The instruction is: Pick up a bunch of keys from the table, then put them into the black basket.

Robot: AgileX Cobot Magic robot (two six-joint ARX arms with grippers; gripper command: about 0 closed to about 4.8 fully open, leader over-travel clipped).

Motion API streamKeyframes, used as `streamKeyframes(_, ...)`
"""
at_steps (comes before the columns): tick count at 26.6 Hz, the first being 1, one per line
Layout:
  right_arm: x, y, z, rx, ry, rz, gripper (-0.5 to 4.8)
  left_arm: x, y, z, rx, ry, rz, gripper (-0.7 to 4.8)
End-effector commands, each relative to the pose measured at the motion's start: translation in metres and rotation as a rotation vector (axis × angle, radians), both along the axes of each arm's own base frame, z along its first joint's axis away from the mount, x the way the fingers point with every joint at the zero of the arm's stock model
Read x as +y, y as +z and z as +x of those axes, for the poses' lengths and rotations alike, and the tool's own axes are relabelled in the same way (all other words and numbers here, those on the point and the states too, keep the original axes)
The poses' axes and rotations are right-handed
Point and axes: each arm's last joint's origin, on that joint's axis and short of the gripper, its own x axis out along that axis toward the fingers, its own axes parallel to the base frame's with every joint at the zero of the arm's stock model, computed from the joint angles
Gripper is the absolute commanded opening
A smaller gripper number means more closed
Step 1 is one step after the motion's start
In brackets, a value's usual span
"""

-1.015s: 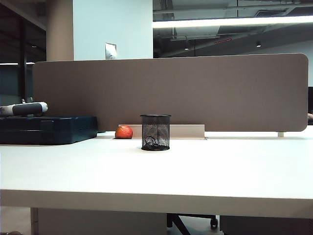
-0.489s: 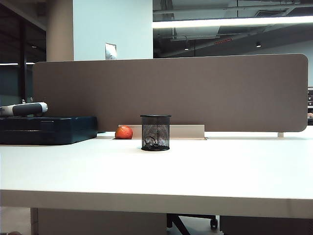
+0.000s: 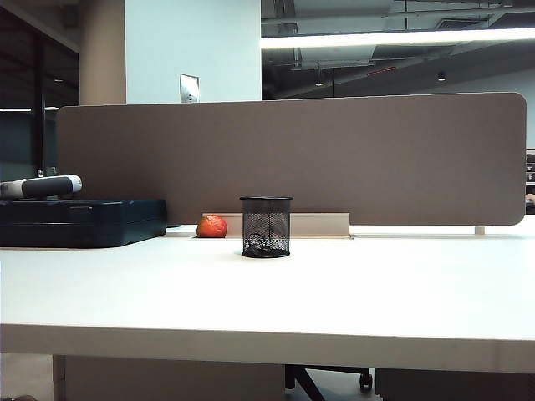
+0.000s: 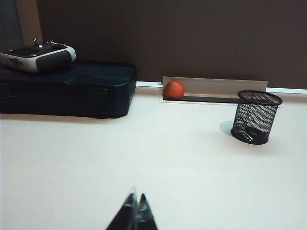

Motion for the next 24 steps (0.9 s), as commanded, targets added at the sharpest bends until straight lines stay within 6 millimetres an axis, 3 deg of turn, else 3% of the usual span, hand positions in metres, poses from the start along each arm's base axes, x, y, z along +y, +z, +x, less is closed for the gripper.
streamKeyframes(1, -0.0001, 0.0017, -0.0003, -0.012, -0.004, -0.003, -0.09, -0.0002, 0.0012, -0.0002, -0.004, -0.006, 0.006, -0.05)
streamKeyframes(24, -0.0001, -0.0002, -0.0001, 0.007, -0.001, -0.003, -0.09, -0.0002, 0.0009, -0.0002, -0.001, -0.006, 0.004, -0.05)
